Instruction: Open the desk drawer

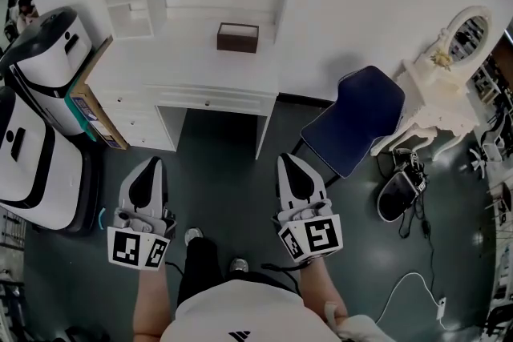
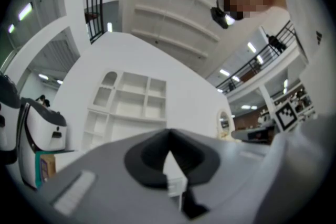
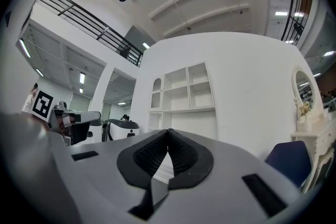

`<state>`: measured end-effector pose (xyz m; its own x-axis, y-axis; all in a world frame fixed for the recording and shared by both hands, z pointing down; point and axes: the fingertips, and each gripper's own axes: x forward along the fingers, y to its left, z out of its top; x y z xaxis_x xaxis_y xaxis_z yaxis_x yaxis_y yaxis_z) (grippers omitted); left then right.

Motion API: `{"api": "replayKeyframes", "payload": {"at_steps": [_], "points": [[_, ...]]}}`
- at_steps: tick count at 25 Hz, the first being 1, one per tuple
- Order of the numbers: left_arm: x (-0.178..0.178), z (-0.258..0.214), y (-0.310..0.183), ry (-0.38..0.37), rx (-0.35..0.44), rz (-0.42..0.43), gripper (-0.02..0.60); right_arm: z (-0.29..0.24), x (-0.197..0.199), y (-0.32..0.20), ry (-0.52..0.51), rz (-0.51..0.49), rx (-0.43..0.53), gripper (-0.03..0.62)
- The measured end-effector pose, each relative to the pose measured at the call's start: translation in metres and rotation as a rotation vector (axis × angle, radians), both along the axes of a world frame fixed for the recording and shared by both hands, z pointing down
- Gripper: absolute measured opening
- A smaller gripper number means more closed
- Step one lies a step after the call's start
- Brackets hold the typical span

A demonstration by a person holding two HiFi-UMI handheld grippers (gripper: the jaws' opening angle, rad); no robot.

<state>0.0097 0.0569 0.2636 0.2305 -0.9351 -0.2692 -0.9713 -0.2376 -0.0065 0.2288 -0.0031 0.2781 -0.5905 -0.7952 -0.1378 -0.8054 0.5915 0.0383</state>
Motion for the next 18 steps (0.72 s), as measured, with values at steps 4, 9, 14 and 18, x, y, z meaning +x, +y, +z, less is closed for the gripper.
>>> {"api": "replayKeyframes", "payload": {"at_steps": [4,9,14,18], "points": [[-0.014,0.006,-0.029,0.019,0.005,0.02,0.006,0.004,-0.012,-0.025,0.003,0.018,0.002,0.002],[-0.041,0.009,-0.074,0.012,0.004,0.056,0.006,0.009,-0.039,-0.067,-0.002,0.055,-0.016,0.002],[-0.087,0.01,-0.124,0.0,-0.001,0.078,0.006,0.007,-0.08,-0.117,-0.02,0.091,-0.022,0.002],[-0.123,0.007,-0.162,-0.008,-0.002,0.095,0.006,0.007,-0.112,-0.155,-0.025,0.113,-0.032,0.002]]}}
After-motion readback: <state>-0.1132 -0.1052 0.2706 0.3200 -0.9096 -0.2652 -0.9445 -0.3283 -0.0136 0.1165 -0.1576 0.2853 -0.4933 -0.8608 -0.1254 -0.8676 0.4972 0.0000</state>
